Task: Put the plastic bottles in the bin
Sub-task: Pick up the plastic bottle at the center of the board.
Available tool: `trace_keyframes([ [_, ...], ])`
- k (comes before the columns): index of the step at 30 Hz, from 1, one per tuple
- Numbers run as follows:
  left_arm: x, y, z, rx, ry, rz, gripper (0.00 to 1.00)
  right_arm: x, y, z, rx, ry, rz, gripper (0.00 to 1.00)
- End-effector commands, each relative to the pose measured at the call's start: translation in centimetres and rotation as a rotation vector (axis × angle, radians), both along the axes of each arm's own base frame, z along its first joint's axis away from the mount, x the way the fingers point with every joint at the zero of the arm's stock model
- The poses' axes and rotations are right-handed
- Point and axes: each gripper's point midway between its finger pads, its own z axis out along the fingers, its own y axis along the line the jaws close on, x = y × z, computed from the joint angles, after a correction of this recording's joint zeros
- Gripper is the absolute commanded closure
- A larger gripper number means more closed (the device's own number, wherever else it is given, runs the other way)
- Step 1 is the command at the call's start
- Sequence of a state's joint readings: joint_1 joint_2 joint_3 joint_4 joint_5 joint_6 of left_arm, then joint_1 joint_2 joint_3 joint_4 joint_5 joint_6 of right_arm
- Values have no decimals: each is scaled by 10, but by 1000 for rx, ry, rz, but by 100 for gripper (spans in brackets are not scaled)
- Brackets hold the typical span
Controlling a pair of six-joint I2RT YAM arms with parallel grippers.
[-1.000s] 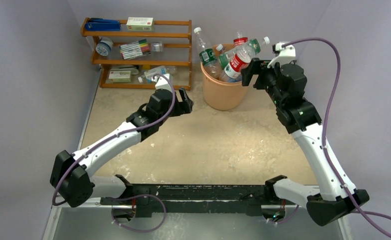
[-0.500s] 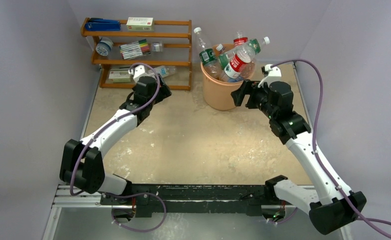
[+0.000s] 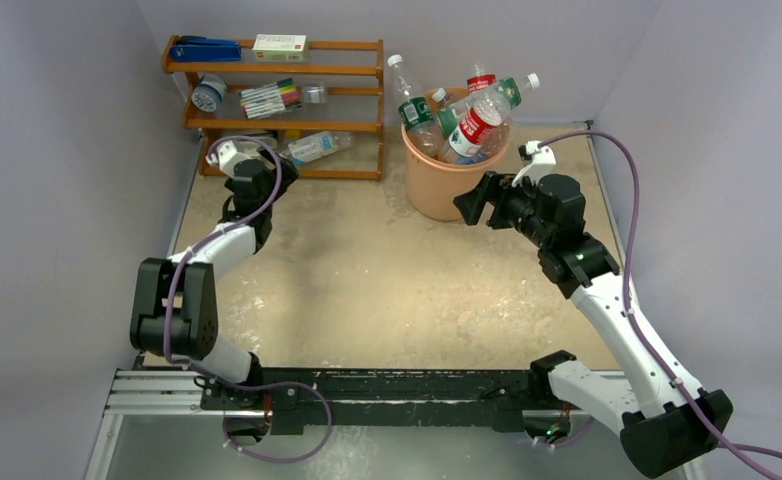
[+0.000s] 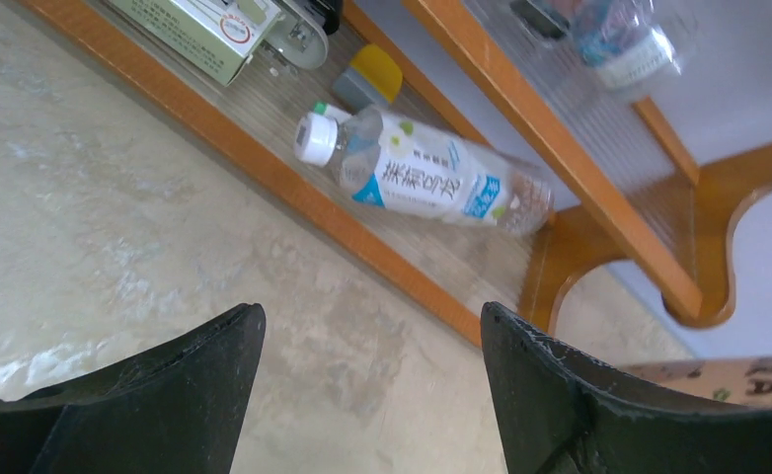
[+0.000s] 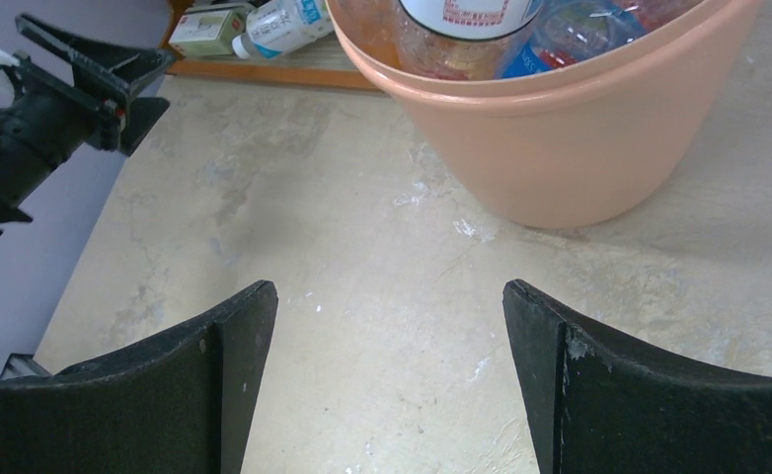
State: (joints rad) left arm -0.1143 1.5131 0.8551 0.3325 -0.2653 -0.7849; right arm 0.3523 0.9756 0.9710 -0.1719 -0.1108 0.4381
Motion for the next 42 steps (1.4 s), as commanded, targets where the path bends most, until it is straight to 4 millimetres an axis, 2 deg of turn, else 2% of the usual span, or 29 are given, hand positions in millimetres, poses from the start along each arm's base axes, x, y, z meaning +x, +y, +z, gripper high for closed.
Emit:
trace_keyframes([
  [1,30,9,16,-206,-170,-19,21,-3,6,2,28,-24,37,13],
  [7,57,22,-6,-456,-262,-48,23,-1,9,-7,24,-11,50,14],
  [11,70,26,-5,-601,-389,-114,26,0,11,-15,19,-3,59,13],
  [15,79,27,-18,-690,-439,-147,29,2,13,-24,13,10,69,13],
  [21,85,29,-32,-725,-439,-130,30,7,17,-34,-1,26,86,13],
  [27,82,38,-28,-731,-437,-66,31,11,20,-42,-4,37,100,13],
  [34,101,48,-45,-767,-335,32,31,14,23,-44,-3,38,108,13],
  [42,114,55,-49,-781,-319,77,32,15,25,-48,-1,46,120,13],
])
